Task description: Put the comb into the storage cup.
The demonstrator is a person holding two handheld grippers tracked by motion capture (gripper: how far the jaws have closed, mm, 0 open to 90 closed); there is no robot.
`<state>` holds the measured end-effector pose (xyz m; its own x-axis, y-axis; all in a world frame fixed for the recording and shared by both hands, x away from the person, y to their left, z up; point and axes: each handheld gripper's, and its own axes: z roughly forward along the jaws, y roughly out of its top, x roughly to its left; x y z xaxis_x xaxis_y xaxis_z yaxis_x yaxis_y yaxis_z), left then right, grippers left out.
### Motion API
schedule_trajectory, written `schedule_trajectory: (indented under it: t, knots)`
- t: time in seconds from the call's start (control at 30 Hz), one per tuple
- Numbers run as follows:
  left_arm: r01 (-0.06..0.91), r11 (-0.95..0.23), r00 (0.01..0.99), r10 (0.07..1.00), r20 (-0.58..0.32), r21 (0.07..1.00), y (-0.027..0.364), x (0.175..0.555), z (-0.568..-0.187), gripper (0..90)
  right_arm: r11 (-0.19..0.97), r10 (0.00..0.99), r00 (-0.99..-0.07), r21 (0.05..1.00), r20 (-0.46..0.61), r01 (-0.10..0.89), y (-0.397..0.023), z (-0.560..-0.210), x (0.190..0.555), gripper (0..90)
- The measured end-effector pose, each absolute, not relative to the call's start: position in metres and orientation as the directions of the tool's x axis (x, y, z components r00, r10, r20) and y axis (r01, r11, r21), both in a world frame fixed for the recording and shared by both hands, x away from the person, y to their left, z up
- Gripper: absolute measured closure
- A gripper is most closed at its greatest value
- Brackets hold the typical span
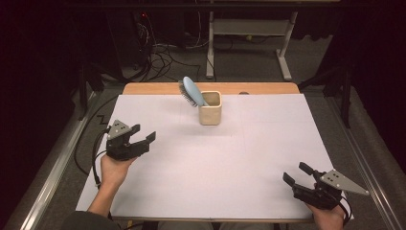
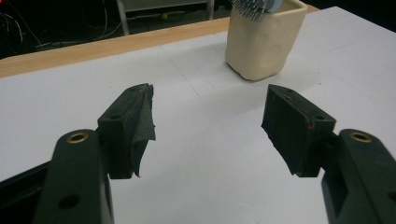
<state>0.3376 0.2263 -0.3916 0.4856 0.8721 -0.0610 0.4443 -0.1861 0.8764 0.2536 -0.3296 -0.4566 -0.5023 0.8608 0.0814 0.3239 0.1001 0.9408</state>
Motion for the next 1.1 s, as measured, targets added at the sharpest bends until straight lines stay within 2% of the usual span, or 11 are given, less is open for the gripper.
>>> schedule_trajectory:
  t: [1.1]
  knots:
    - [0.439,-0.173,0.497,0.864,-0.078,0.882,0.236,0.309,-0.401,34.3,0.091,0.862,-0.500,0.943,0.087,0.321,-0.332,-0.456,0.251,26.1]
